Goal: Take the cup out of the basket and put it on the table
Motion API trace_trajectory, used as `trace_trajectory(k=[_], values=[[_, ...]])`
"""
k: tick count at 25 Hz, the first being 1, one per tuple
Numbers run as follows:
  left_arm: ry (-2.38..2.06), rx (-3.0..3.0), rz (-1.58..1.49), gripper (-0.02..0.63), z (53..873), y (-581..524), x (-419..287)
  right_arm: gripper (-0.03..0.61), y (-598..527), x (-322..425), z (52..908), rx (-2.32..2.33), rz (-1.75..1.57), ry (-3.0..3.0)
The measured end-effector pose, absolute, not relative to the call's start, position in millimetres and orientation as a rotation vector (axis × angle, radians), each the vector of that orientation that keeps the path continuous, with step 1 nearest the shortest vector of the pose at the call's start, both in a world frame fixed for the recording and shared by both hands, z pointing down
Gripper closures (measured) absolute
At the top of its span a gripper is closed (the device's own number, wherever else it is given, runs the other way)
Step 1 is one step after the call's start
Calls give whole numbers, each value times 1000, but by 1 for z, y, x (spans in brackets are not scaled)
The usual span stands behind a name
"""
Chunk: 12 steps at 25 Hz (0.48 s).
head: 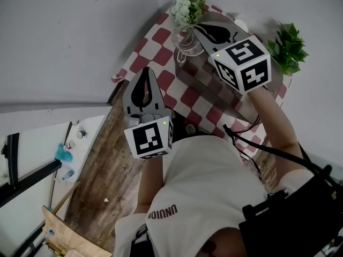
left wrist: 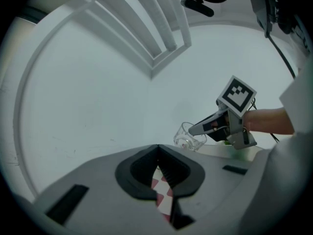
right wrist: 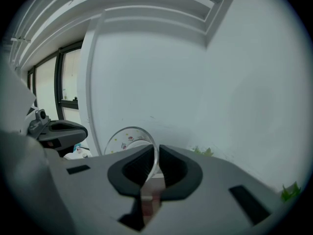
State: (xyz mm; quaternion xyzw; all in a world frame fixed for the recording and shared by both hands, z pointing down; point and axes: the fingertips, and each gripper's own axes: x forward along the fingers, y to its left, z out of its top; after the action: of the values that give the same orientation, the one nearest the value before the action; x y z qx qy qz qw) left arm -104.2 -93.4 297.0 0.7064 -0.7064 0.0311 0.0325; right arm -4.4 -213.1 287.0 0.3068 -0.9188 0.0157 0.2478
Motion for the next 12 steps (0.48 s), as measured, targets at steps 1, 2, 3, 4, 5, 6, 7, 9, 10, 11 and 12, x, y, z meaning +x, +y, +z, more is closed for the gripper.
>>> trace_trajectory(k=[1,2,3,4,5,6,7,9,10,11,12], values=[[-2178,2171,94,601,297,-93,-105,534,-212,-6,286,831,42,-2510],[-2182,2168,93,601,297,-92,-105,534,-211,-8,285,827,41,-2515],[-2185,2165,93,601,297,-91,-106,534,-210,-10,284,822,39,-2519],[-2189,2162,92,601,297,-90,-107,534,-209,-12,283,818,38,-2524],[-2192,2159,91,601,296,-89,-107,534,-208,-14,283,812,37,-2529],[-2196,2156,91,601,296,-88,-108,534,-206,-16,282,806,35,-2533],[-2200,2153,91,601,296,-87,-108,534,-205,-18,282,799,33,-2536],[-2208,2147,90,601,295,-84,-109,534,-202,-22,281,788,24,-2542],[-2211,2143,90,601,295,-83,-110,534,-200,-24,281,782,18,-2545],[-2215,2139,89,601,296,-82,-111,534,-199,-26,281,775,14,-2548],[-2220,2134,88,601,296,-81,-112,534,-197,-29,281,766,12,-2551]])
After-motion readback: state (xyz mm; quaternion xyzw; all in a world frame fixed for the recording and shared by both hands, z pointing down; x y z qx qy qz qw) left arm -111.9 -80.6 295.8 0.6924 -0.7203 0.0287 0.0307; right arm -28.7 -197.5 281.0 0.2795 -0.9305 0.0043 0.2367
